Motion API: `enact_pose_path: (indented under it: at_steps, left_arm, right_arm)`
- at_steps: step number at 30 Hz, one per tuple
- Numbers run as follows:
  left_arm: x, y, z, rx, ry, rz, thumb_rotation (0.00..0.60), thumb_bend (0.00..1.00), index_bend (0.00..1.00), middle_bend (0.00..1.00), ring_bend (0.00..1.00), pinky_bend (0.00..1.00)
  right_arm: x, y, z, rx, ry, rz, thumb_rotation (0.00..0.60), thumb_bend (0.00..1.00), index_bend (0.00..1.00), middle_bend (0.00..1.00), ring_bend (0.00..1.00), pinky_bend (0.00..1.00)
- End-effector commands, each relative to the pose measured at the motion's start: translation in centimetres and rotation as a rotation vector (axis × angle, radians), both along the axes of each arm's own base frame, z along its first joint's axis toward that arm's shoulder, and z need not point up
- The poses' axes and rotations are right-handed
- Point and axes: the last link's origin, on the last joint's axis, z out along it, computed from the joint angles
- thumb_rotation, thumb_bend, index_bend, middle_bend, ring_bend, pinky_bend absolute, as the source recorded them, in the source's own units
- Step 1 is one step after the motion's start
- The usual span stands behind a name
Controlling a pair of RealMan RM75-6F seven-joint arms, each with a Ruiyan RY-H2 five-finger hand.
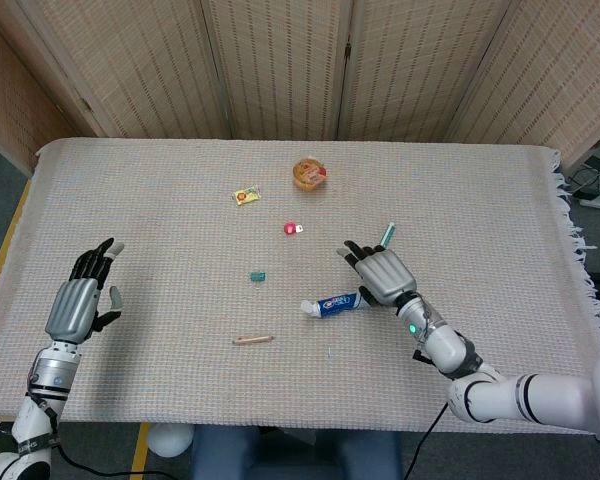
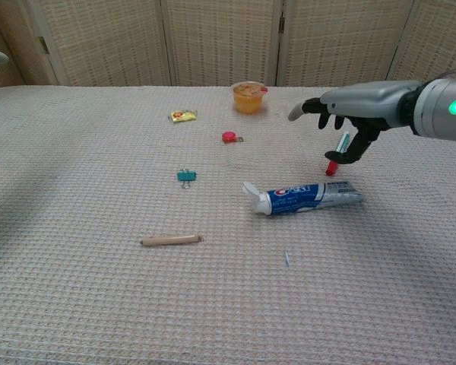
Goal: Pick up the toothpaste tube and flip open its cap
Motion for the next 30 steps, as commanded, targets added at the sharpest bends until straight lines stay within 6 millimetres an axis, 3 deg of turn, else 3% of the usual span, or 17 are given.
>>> enact_pose_path:
  at_steps: [1, 5, 9, 13, 17, 22, 30]
  left_arm:
    - [-1.0, -0.5, 0.8, 0.03, 0.057, 0.011, 0.6, 0.81, 0.0, 0.0, 0.0, 0.0]
    - [-2.4, -1.0, 2.0, 0.08, 0.142, 0.035, 0.6, 0.78, 0.0, 0.0, 0.0, 0.0]
    - [-3.8, -1.9, 3.0, 0.106, 0.222, 0.062, 0.6, 0.68, 0.0, 0.0, 0.0, 0.0]
    - [-4.7, -3.0, 3.9, 0.103, 0.273, 0.097, 0.6, 0.6, 0.0, 0.0, 0.0, 0.0]
    - [-5.0, -4.1, 4.4, 0.111, 0.287, 0.113, 0.6, 0.59, 0.0, 0.0, 0.0, 0.0]
    - [-5.3, -5.6, 4.5, 0.12, 0.283, 0.122, 0.6, 0.6, 0.0, 0.0, 0.0, 0.0]
    - [-5.0, -7.1, 4.4, 0.125, 0.281, 0.108, 0.6, 0.6, 0.0, 0.0, 0.0, 0.0]
  right_arm:
    - [-2.2, 2.3, 4.1, -0.145, -0.024, 0.048, 0.6, 0.72, 0.0, 0.18, 0.26, 0.22]
    - [-4.8, 4.5, 7.3, -0.231, -0.044, 0.012, 0.6, 0.72, 0.02, 0.2, 0.26, 0.23]
    - [-7.7, 6.9, 10.7, -0.334, -0.057, -0.034, 0.6, 0.72, 0.03, 0.2, 0.26, 0.23]
    - [-9.8, 9.4, 12.8, -0.389, -0.083, -0.073, 0.6, 0.72, 0.03, 0.2, 0.26, 0.23]
    - [-11.6, 11.4, 13.8, -0.431, -0.089, -0.081, 0.6, 0.72, 0.07, 0.2, 0.26, 0.23]
    - [-13.2, 13.4, 14.4, -0.478, -0.103, -0.103, 0.6, 0.72, 0.18, 0.23, 0.26, 0.23]
    - [-14.9, 15.0, 14.3, -0.497, -0.142, -0.161, 0.6, 0.72, 0.18, 0.26, 0.28, 0.23]
